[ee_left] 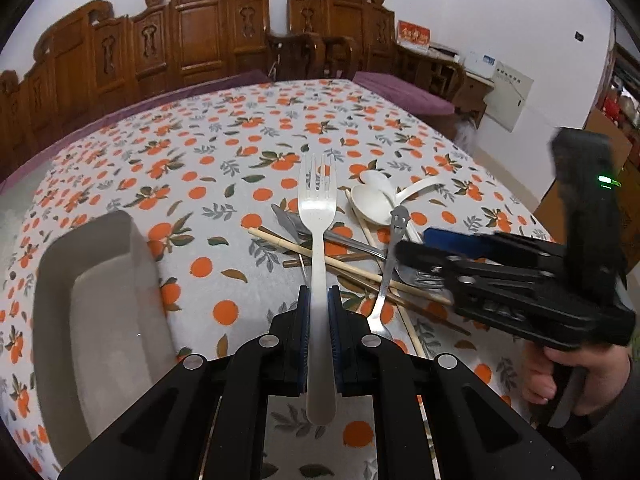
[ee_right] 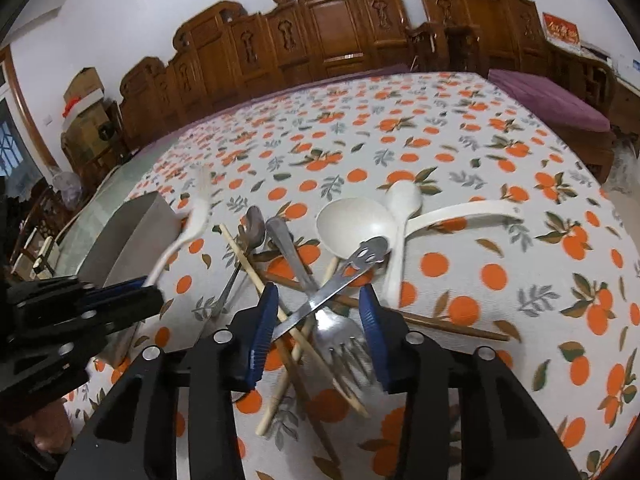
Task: Organize utensils
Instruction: 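Grasp a silver spoon with the right tool while the left tool holds the fork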
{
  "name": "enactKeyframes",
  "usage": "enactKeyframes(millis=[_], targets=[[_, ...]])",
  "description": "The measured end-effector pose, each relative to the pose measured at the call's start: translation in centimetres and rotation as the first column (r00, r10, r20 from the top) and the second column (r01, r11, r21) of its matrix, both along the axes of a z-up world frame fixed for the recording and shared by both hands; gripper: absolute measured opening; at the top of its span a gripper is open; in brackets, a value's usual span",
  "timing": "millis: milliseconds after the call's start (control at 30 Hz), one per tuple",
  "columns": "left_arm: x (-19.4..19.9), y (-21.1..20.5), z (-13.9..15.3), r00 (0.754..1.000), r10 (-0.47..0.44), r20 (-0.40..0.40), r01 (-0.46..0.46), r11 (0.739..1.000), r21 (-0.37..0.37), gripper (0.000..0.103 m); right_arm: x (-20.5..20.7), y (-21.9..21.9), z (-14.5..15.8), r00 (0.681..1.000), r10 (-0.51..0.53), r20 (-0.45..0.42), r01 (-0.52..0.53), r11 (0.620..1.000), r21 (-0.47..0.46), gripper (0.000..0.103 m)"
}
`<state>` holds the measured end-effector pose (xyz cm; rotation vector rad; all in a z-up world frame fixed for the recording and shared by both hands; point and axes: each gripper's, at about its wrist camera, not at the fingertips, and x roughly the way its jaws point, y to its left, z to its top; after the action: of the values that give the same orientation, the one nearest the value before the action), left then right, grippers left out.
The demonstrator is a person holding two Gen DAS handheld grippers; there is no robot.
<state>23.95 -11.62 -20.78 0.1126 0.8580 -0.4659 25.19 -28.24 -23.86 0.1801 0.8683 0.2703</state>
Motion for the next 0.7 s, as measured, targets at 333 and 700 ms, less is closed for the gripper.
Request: enactKeyframes(millis=[333, 700], targets=[[-1.3, 2.2, 2.0, 1.0, 0.016, 0.024, -0.015, 0.999, -0.043, 0.008, 3.1, 2.1, -0.7, 0.998, -0.023, -0.058, 0.015, 0.991, -0.133, 0.044], [-1.9, 3.8, 3.6, 0.998, 0.043, 0.052, -0.039, 0.996, -0.077, 0.008, 4.3, 2.3, -0.1, 0.994, -0.054, -0.098, 0.04, 0.989, -0.145, 0.039]])
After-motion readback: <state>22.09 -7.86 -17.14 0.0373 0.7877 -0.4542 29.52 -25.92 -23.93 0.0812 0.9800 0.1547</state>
